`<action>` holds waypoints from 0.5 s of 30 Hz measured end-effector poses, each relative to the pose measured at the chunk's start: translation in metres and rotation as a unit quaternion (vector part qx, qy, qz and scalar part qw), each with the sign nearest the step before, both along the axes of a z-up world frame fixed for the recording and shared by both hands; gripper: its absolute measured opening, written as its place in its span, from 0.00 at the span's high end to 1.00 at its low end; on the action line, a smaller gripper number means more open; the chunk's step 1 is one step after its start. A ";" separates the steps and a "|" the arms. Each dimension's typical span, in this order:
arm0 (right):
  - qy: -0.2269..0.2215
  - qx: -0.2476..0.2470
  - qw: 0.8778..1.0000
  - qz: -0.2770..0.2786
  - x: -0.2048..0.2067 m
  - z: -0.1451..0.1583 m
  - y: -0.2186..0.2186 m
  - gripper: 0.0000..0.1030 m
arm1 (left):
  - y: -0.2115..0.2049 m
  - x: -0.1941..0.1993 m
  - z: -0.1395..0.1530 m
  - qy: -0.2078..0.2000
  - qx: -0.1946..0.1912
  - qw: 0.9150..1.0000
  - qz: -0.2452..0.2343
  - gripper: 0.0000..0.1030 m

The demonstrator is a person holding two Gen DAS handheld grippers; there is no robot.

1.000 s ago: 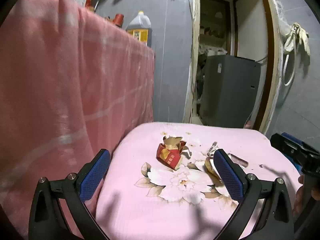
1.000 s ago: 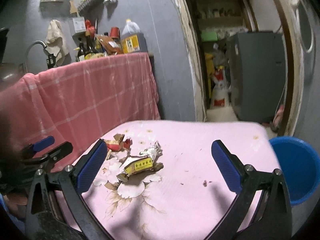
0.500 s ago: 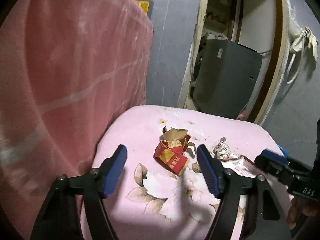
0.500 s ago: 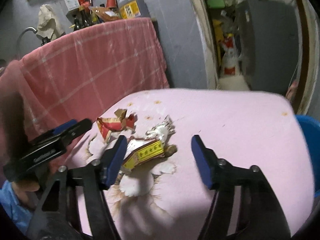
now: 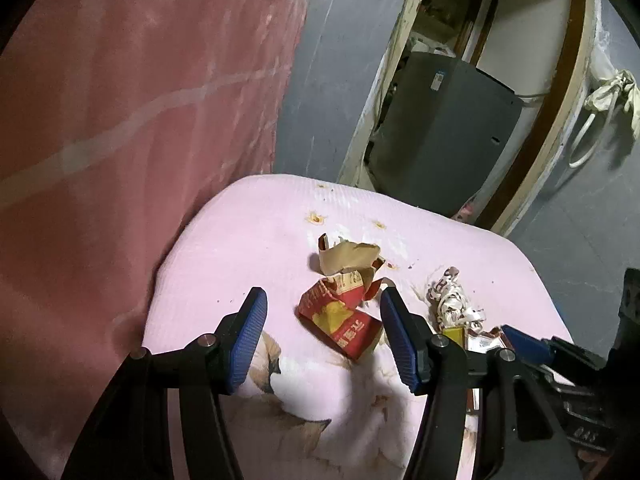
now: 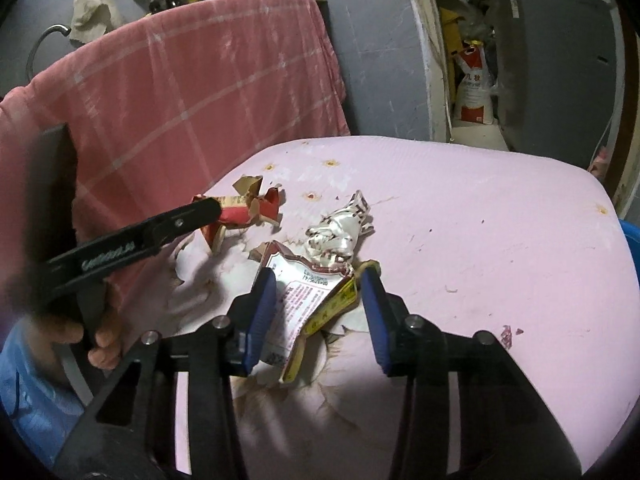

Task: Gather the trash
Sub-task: 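Grasp the red cigarette pack with the left gripper while the right grasps the white-yellow wrapper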

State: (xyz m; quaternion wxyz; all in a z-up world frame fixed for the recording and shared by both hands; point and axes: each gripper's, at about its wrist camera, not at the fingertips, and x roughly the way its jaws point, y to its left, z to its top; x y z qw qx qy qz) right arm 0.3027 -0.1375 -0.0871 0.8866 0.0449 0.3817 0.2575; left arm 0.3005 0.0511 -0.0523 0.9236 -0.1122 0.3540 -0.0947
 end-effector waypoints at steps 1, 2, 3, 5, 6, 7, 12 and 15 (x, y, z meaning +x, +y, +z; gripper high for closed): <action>0.003 0.003 1.000 0.000 -0.001 0.000 -0.001 0.58 | 0.000 0.001 0.000 0.002 -0.001 1.000 -0.002 0.49; 0.005 0.006 1.000 0.000 -0.001 -0.001 -0.002 0.58 | 0.000 0.002 0.001 0.004 -0.002 1.000 -0.004 0.53; 0.007 0.008 1.000 -0.001 -0.001 -0.001 -0.003 0.58 | 0.000 0.002 0.000 0.007 -0.002 1.000 -0.006 0.56; 0.009 0.011 1.000 0.000 -0.002 -0.001 -0.003 0.58 | -0.001 0.003 0.000 0.013 -0.003 1.000 -0.012 0.68; 0.010 0.012 1.000 0.001 -0.002 -0.002 -0.003 0.58 | -0.002 0.003 -0.001 0.013 -0.002 1.000 -0.011 0.68; 0.011 0.012 1.000 0.000 -0.003 -0.002 -0.003 0.58 | -0.003 0.002 0.000 0.011 -0.001 1.000 -0.011 0.70; 0.015 0.016 1.000 -0.001 -0.004 -0.003 -0.004 0.58 | -0.004 -0.006 0.000 0.005 0.003 1.000 -0.012 0.76; 0.019 0.019 1.000 -0.002 -0.005 -0.003 -0.004 0.57 | -0.004 -0.013 -0.001 0.007 0.005 1.000 -0.007 0.76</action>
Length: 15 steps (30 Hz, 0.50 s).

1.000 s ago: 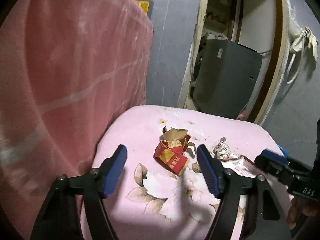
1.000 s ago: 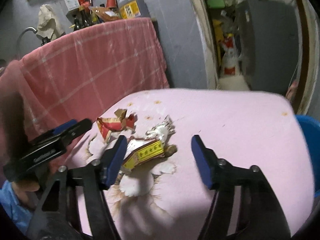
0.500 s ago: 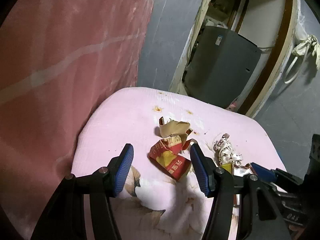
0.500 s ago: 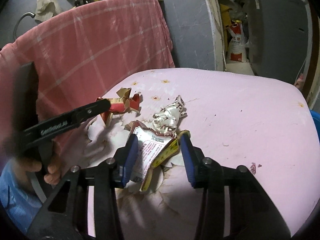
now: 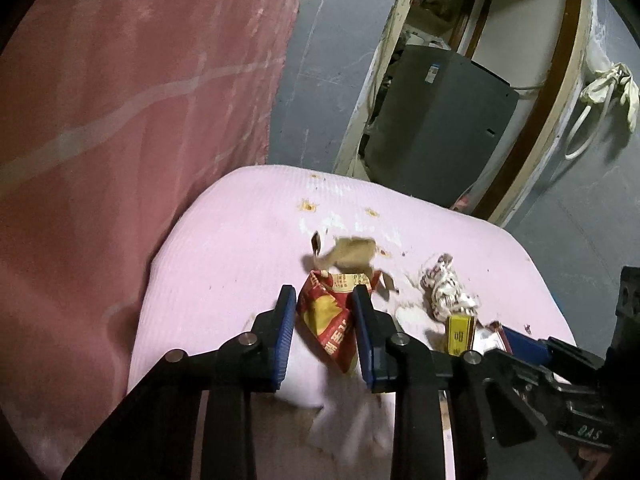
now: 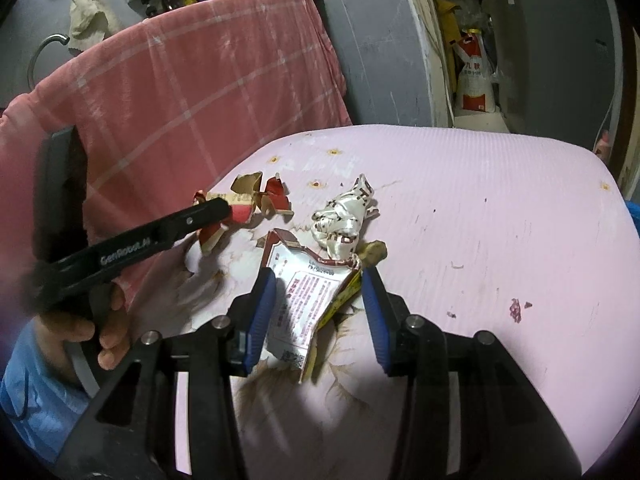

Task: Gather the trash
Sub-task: 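Grasp the red cigarette pack with the left gripper while the right grasps the white-yellow wrapper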

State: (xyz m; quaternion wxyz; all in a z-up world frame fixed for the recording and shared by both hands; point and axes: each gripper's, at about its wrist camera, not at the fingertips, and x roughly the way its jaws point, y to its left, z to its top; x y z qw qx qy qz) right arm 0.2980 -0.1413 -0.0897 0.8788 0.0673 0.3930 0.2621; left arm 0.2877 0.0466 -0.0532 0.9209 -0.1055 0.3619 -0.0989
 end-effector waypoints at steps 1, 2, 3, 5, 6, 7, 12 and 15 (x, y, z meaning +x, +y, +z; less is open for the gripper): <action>0.001 0.001 1.000 0.000 -0.001 0.000 -0.001 0.57 | 0.000 -0.004 -0.001 0.002 0.000 1.000 0.002 0.77; 0.002 0.001 1.000 0.000 -0.002 0.000 0.000 0.57 | 0.000 -0.008 -0.002 0.004 -0.001 1.000 0.003 0.77; 0.002 0.002 1.000 0.000 -0.003 0.000 -0.001 0.57 | -0.001 -0.010 -0.003 0.006 -0.003 1.000 0.003 0.77; 0.005 0.004 1.000 -0.001 -0.005 0.000 -0.001 0.58 | -0.001 -0.017 -0.004 0.007 -0.008 1.000 0.003 0.77; 0.005 0.005 1.000 -0.001 -0.006 -0.001 -0.001 0.58 | -0.001 -0.021 -0.004 0.008 -0.010 1.000 0.004 0.77; 0.008 0.007 1.000 0.001 -0.007 -0.001 -0.001 0.58 | -0.002 -0.025 -0.005 0.009 -0.013 1.000 0.005 0.77; 0.014 0.004 1.000 0.005 -0.009 -0.004 0.003 0.58 | -0.001 -0.041 -0.006 0.014 -0.025 1.000 0.008 0.78; 0.018 0.008 1.000 0.007 -0.009 -0.005 0.004 0.59 | 0.000 -0.046 -0.004 0.016 -0.029 0.999 0.011 0.78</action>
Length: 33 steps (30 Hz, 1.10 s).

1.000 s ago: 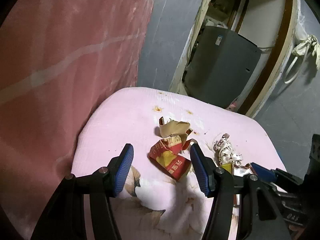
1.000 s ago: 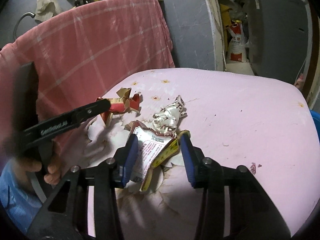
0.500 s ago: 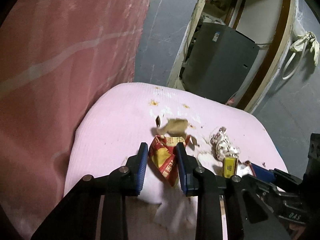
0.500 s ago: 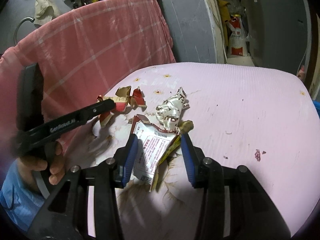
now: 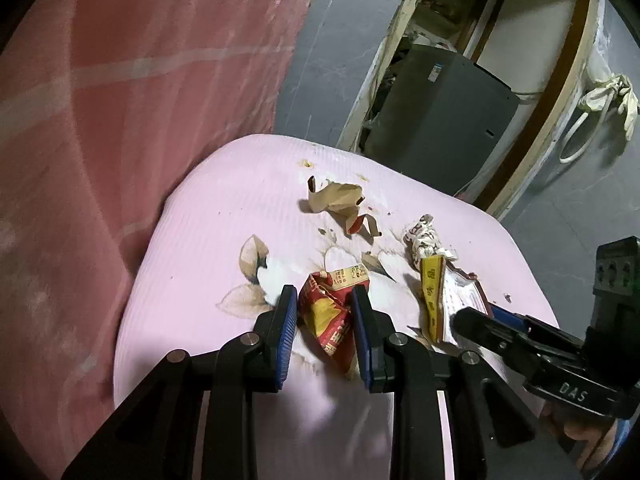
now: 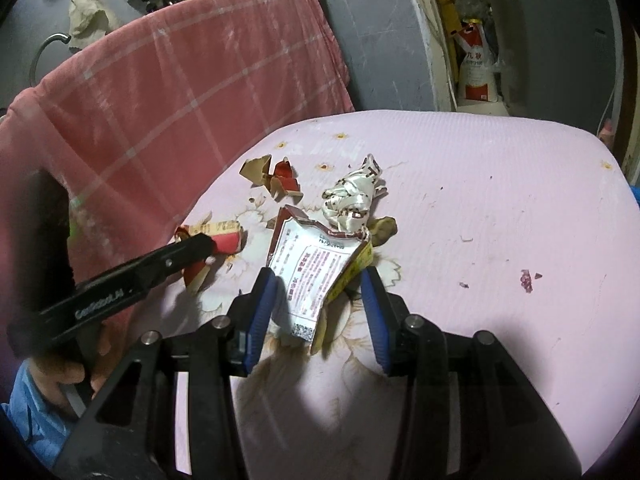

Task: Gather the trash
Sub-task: 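Grasp the red cigarette pack with the left gripper while the right grasps the white-yellow wrapper, then carry the red pack and white-yellow wrapper over the blue bucket with both grippers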

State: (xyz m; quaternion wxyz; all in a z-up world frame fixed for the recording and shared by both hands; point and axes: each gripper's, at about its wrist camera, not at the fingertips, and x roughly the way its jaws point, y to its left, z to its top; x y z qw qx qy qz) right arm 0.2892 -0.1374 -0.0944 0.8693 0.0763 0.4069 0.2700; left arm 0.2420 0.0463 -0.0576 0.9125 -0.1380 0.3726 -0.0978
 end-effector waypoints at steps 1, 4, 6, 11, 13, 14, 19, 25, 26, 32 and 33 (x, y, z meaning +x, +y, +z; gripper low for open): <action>0.001 0.002 1.000 0.001 0.000 -0.001 0.000 0.60 | 0.000 -0.002 0.001 0.000 -0.002 1.000 0.001 0.78; 0.008 0.016 1.000 0.000 -0.002 -0.002 -0.001 0.67 | -0.003 -0.008 0.002 0.001 -0.003 1.000 0.004 0.78; 0.011 0.024 1.000 0.000 -0.003 -0.002 -0.003 0.73 | -0.006 -0.012 0.003 0.002 -0.004 1.000 0.004 0.78; 0.004 0.034 0.999 0.000 -0.010 -0.001 -0.003 0.84 | -0.015 -0.025 0.005 0.000 -0.001 1.000 -0.001 0.78; -0.005 0.036 0.999 -0.004 -0.015 0.002 -0.005 0.89 | -0.019 -0.028 0.005 -0.001 0.001 1.000 0.001 0.78; -0.012 0.037 0.999 -0.007 -0.019 0.003 -0.006 0.90 | -0.020 -0.030 0.005 -0.002 0.001 1.000 0.000 0.78; -0.042 0.044 0.998 -0.028 -0.031 0.011 -0.018 0.90 | -0.030 -0.037 0.010 -0.016 0.004 1.000 -0.004 0.78; -0.079 0.052 0.994 -0.057 -0.045 0.024 -0.040 0.90 | -0.052 -0.040 0.023 -0.063 0.009 0.998 -0.019 0.78; -0.089 0.051 0.993 -0.065 -0.047 0.028 -0.044 0.90 | -0.056 -0.041 0.026 -0.071 0.009 0.997 -0.022 0.78; -0.154 0.048 0.981 -0.109 -0.067 0.050 -0.071 0.90 | -0.084 -0.043 0.052 -0.139 0.015 0.989 -0.043 0.78; -0.167 0.047 0.977 -0.120 -0.071 0.055 -0.078 0.90 | -0.089 -0.042 0.055 -0.149 0.017 0.988 -0.047 0.78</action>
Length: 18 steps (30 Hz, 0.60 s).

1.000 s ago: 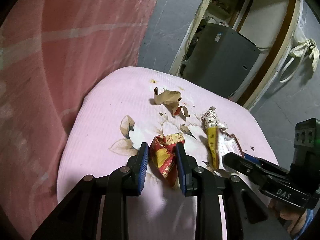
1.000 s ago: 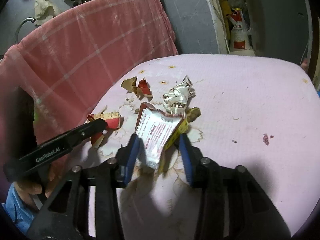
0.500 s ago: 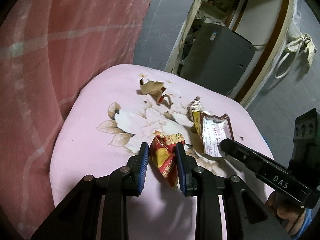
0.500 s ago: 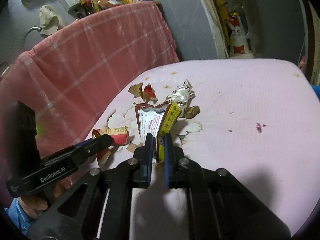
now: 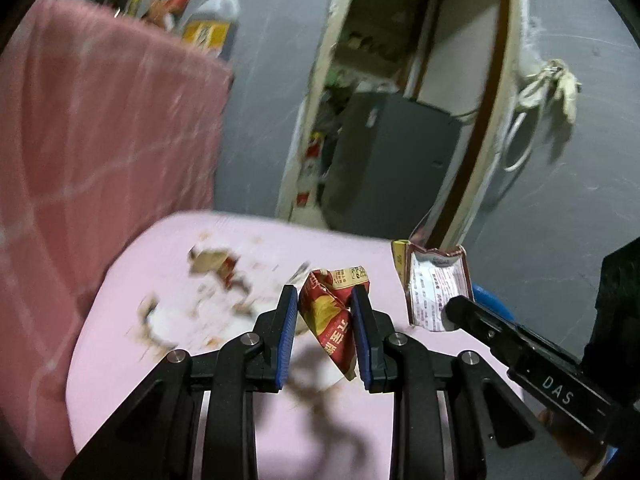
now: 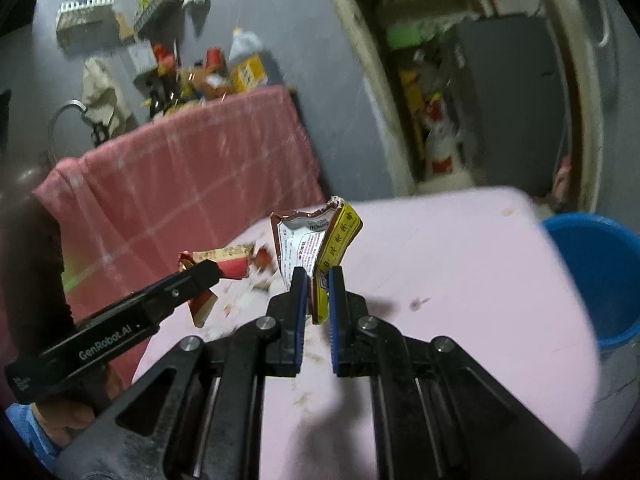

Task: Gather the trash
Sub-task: 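Carry the red pack and white-yellow wrapper over the blue bucket with both grippers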

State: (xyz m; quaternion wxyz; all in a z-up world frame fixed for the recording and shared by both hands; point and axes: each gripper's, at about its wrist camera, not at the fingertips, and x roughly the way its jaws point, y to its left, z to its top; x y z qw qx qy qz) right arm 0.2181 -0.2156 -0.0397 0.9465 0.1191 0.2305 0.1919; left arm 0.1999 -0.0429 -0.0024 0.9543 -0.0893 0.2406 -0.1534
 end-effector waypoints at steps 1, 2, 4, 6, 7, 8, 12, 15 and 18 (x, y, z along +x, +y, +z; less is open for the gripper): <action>-0.012 0.000 1.000 -0.009 -0.003 0.005 -0.007 0.90 | -0.007 0.000 0.004 -0.012 0.002 1.000 -0.006 0.78; -0.024 0.000 1.000 -0.017 -0.007 0.010 -0.014 0.90 | -0.014 0.000 0.009 -0.025 0.005 1.000 -0.012 0.78; -0.042 -0.003 0.999 -0.028 -0.012 0.018 -0.024 0.90 | -0.028 0.002 0.017 -0.046 0.011 0.999 -0.023 0.78; -0.062 -0.012 0.997 -0.044 -0.017 0.029 -0.038 0.90 | -0.042 0.003 0.024 -0.066 0.010 0.997 -0.037 0.78; -0.072 -0.014 0.996 -0.052 -0.019 0.034 -0.045 0.90 | -0.049 0.002 0.028 -0.075 0.008 0.996 -0.046 0.78; -0.082 -0.017 0.995 -0.061 -0.021 0.038 -0.052 0.90 | -0.057 0.002 0.032 -0.085 0.005 0.995 -0.053 0.78; -0.118 -0.036 0.987 -0.098 -0.029 0.052 -0.076 0.90 | -0.084 0.003 0.041 -0.120 0.004 0.990 -0.073 0.78; -0.140 -0.047 0.981 -0.123 -0.034 0.059 -0.094 0.90 | -0.105 0.007 0.047 -0.135 -0.003 0.987 -0.089 0.77; -0.151 -0.045 0.977 -0.145 -0.034 0.063 -0.116 0.90 | -0.127 0.014 0.051 -0.142 -0.002 0.985 -0.099 0.77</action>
